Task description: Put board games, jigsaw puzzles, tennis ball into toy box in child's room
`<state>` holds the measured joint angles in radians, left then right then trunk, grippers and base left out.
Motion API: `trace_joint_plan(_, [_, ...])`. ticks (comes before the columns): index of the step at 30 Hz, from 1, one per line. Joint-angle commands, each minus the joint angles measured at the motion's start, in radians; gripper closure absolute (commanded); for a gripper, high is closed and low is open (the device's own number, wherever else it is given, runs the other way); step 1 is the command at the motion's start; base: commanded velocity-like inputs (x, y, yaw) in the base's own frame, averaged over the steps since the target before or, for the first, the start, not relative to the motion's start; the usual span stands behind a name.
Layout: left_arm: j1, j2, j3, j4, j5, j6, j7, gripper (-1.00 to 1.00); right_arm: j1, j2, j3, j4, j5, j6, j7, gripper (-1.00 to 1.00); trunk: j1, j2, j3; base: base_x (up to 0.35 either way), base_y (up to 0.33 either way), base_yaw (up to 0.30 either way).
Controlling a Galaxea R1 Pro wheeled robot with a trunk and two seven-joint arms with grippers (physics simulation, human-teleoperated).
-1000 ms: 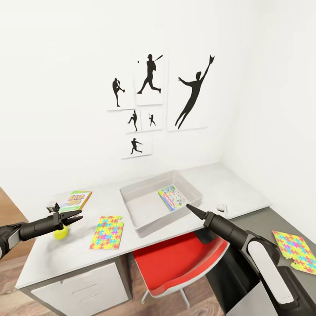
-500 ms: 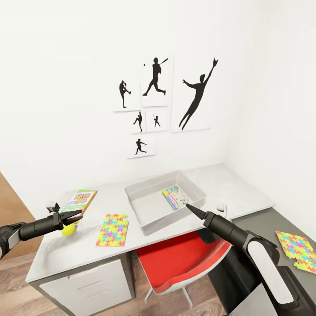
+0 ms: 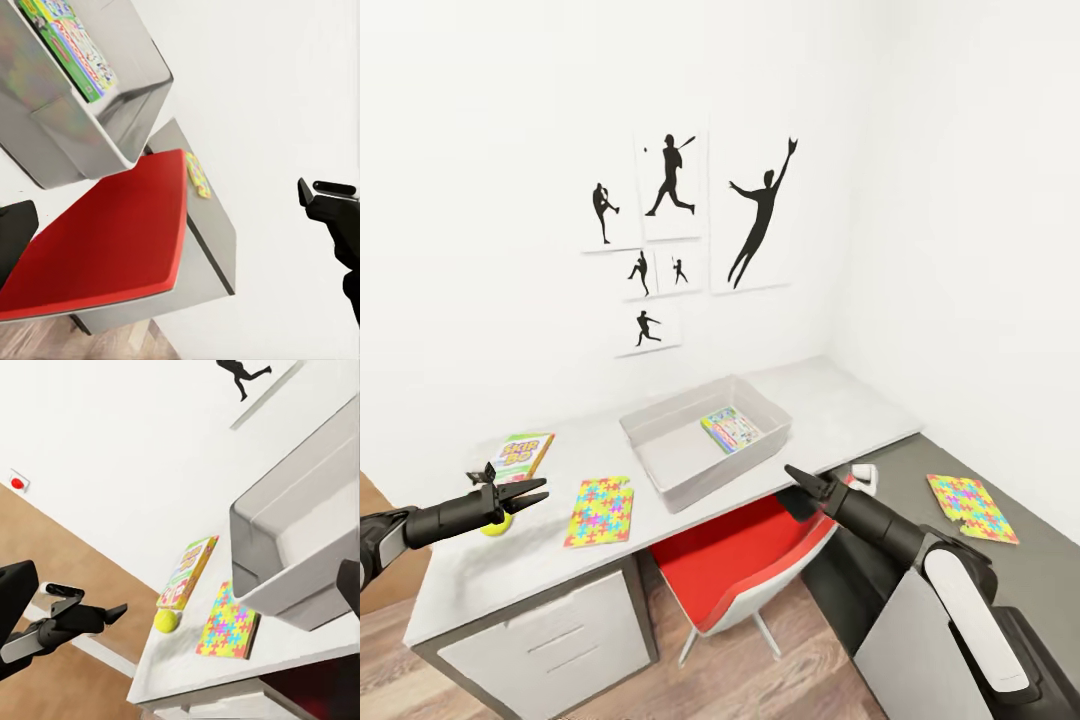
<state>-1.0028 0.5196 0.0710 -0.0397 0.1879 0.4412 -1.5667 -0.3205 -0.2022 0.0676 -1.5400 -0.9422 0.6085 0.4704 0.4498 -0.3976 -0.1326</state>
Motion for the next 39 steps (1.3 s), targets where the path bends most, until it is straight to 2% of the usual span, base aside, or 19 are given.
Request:
trace_joint_plan(1, [0.0,0.001,0.007,0.0,-0.007,0.01,-0.004,-1.0,-0.001,0.0,0.001,0.0,-0.006,0.005,-0.001,-1.0,0.0,-0.002,-0.002,-0.26,0.186,-0.282])
trace_joint_plan(16, [0.0,0.003,0.007,0.001,-0.007,0.01,-0.004,-1.0,-0.002,-0.003,0.001,0.0,-0.006,0.005,-0.001,-1.0,0.0,-0.002,0.002,-0.214,0.149,-0.283])
trace_joint_plan(39, [0.0,0.004,0.007,0.001,-0.007,0.01,-0.004,-1.0,-0.001,-0.003,0.003,0.0,-0.006,0.005,0.0,-1.0,0.0,-0.002,0.02,-0.009,0.003,-0.277])
